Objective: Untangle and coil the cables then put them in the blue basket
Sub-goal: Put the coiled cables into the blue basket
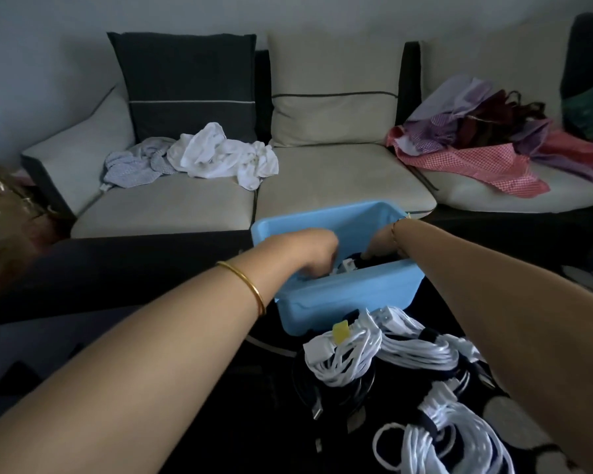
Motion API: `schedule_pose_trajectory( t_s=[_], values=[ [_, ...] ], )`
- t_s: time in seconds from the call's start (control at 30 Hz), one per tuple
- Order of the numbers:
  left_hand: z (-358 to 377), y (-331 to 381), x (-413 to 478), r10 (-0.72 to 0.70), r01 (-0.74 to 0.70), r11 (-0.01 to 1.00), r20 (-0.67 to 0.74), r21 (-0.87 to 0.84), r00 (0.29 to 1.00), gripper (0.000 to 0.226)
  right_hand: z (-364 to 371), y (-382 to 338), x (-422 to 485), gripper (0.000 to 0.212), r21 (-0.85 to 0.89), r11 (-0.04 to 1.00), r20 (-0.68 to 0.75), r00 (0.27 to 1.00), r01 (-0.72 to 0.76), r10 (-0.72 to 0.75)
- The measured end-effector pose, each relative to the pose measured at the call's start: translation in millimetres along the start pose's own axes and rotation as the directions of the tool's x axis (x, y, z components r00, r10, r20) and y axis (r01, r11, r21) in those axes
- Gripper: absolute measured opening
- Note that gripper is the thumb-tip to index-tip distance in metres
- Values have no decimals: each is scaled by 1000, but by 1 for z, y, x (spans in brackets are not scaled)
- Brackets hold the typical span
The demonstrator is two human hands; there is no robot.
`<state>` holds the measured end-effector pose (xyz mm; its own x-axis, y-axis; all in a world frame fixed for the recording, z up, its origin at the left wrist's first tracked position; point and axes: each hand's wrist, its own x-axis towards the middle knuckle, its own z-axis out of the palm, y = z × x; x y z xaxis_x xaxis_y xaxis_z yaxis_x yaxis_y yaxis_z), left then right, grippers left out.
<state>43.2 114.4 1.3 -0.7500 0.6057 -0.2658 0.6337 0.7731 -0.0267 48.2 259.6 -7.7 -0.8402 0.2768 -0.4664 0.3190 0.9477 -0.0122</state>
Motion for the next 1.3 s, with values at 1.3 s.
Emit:
schedule_pose_trajectory(
  t_s=[1.3],
  values=[
    [-5,59,-128,-129,53,855,-112,-516,985,19,71,48,-139,19,-8,978,-409,891,211,-195]
  ],
)
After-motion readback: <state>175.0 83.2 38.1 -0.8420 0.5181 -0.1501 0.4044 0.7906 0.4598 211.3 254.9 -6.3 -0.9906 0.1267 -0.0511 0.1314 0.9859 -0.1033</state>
